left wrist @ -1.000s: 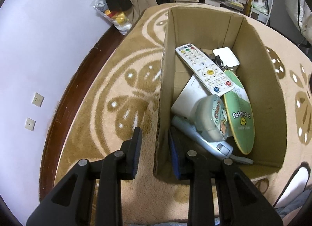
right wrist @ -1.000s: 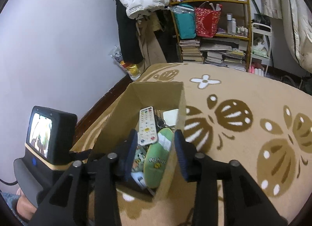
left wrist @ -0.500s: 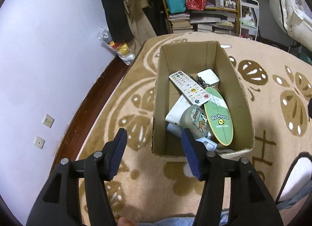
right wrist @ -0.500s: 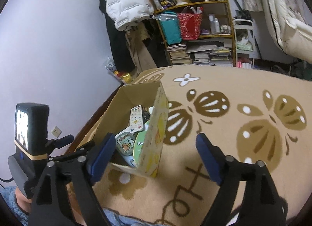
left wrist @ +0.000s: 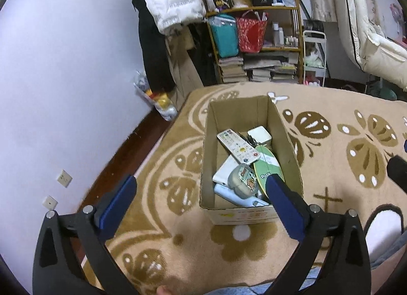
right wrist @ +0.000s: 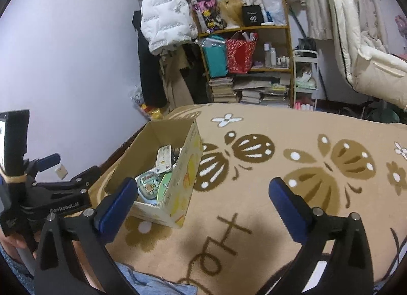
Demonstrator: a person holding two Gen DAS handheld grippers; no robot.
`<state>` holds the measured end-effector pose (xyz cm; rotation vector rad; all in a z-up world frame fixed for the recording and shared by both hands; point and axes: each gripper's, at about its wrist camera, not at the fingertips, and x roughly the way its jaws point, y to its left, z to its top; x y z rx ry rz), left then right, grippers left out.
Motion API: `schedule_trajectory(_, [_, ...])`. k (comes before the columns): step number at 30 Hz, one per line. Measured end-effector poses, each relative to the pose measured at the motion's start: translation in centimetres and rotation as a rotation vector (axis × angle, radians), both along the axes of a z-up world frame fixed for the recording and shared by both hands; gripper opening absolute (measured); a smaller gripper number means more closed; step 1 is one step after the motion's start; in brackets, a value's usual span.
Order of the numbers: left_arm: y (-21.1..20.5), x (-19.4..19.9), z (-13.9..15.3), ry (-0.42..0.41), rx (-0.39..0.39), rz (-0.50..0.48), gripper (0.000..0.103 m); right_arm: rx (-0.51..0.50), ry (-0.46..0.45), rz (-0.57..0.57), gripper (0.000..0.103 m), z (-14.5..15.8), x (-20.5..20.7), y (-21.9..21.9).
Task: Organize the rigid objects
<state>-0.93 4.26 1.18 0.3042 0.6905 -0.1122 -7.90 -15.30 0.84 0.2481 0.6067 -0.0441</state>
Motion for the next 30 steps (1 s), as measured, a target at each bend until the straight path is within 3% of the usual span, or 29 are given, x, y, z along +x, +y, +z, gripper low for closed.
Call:
schedule_trajectory(13, [0.5,-2.0,1.4,-0.084,-0.026,-0.002,0.102,0.108,-0.032,-0.056,0.103,-0.5,-1.6,-2.3])
schedule_trajectory(30, [0.3,-2.5,1.7,-0.106,-0.024,-0.018,0.102,0.106,-0.032,-0.06,0.103,-0.7,-2.1,-2.3])
